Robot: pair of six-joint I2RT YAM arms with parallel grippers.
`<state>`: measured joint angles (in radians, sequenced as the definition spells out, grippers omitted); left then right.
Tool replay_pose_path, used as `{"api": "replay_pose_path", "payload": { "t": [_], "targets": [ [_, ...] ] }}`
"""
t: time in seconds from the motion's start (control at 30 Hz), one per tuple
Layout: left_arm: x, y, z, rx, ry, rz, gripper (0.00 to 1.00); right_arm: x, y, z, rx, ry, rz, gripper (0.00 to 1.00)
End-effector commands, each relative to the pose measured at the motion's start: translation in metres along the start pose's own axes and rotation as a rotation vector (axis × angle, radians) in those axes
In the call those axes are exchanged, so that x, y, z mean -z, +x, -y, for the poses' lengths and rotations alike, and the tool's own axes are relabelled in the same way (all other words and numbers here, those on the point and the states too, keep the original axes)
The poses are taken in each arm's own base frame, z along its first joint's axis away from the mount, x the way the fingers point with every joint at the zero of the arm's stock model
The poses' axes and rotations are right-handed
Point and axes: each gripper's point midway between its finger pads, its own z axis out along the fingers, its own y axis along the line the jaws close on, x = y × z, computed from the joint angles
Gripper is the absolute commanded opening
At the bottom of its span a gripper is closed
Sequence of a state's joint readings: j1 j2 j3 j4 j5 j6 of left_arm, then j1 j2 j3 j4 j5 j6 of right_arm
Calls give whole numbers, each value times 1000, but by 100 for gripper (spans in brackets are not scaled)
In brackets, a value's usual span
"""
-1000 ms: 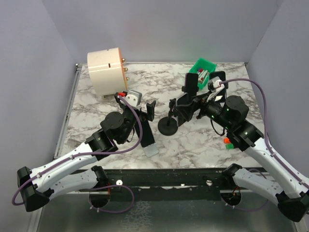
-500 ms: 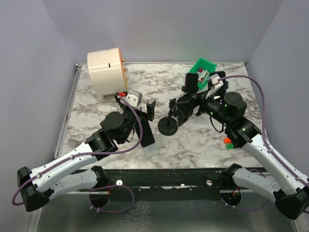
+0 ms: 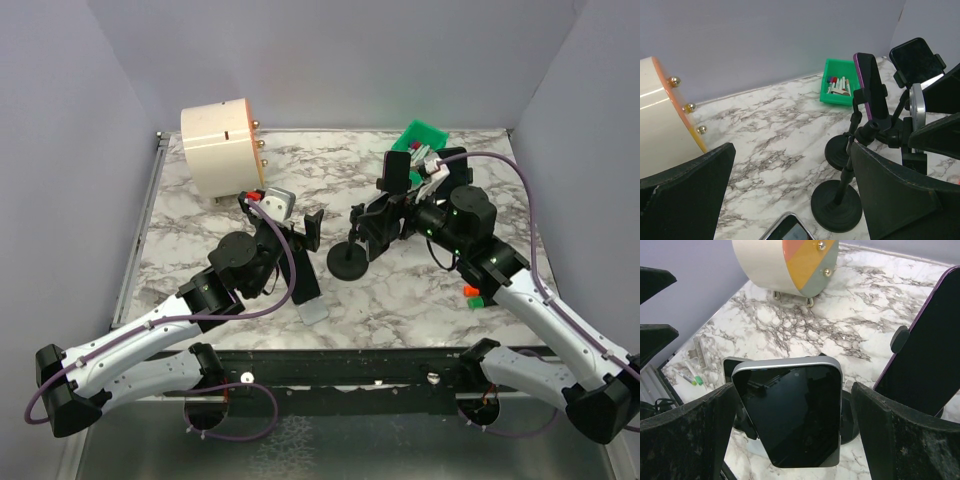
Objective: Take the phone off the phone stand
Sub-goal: Pick up the phone stand with the phone at the center of the board.
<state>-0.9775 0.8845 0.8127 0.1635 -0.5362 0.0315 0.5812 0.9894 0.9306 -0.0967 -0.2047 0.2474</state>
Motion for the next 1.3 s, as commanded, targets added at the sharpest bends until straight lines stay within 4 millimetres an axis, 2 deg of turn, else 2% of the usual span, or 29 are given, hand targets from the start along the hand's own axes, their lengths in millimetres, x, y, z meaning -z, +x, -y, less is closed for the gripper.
{"api": "replay_pose_path", "payload": {
  "t": [0.0, 0.27, 0.7, 1.27],
  "targets": [
    [2, -6, 4, -4, 26, 17, 99, -4, -15, -6, -3, -31, 28, 100],
    [4, -8, 3, -8, 25, 22, 99, -9, -10, -4, 18, -31, 6, 95],
    [3, -7, 5, -13, 29, 20, 99, -11, -5, -5, 28, -44, -19, 98],
    [4, -7, 6, -21, 35, 20, 99, -10, -16, -15, 19, -83, -15, 90]
  ]
}}
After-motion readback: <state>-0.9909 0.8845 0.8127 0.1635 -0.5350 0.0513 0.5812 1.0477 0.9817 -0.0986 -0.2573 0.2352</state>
